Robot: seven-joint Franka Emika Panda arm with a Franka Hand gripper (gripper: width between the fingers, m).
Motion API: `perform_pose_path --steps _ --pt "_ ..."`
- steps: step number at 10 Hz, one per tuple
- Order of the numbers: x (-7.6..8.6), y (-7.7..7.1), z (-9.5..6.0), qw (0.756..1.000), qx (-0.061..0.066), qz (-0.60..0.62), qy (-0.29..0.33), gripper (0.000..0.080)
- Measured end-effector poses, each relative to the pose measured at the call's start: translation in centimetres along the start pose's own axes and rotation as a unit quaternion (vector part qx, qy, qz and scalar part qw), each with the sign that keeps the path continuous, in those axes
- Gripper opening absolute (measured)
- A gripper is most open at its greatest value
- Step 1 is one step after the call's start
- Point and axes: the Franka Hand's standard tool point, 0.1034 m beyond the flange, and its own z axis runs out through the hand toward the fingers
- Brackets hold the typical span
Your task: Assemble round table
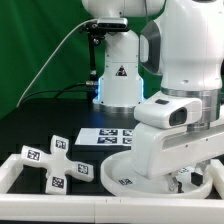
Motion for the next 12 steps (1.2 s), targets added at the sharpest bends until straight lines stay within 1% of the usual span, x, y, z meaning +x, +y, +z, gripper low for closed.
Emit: perform_pose_path --steps 1,2,3,4,5,6,9,10,11,12 --pt "0.0 0.0 0.0 1.000 0.000 0.000 0.000 0.0533" --pt "0.0 0.1 -0.1 1.000 -0.001 0.001 0.000 0.0625" --pt "-0.3 0.5 -1.9 1.000 -0.002 0.003 -0.005 0.0643" --pt "-0.7 0.4 -3.8 1.000 -0.006 0.020 -0.003 0.0643" --pt "-0.8 -0.4 -4.8 0.999 -0.009 0.038 0.000 0.0648" --pt "-0.3 -0.8 -5.0 0.999 -0.011 0.034 0.008 0.0648" --pt "-0.5 -0.7 -4.8 0.999 -0.011 0.034 0.006 0.0649" --pt "-0.6 -0.8 -4.9 0.998 -0.011 0.054 0.007 0.0649" --pt "-2.0 -1.4 -5.9 0.994 -0.014 0.104 0.003 0.0649" --pt "-3.6 -2.4 -7.1 0.990 -0.016 0.138 -0.001 0.0649"
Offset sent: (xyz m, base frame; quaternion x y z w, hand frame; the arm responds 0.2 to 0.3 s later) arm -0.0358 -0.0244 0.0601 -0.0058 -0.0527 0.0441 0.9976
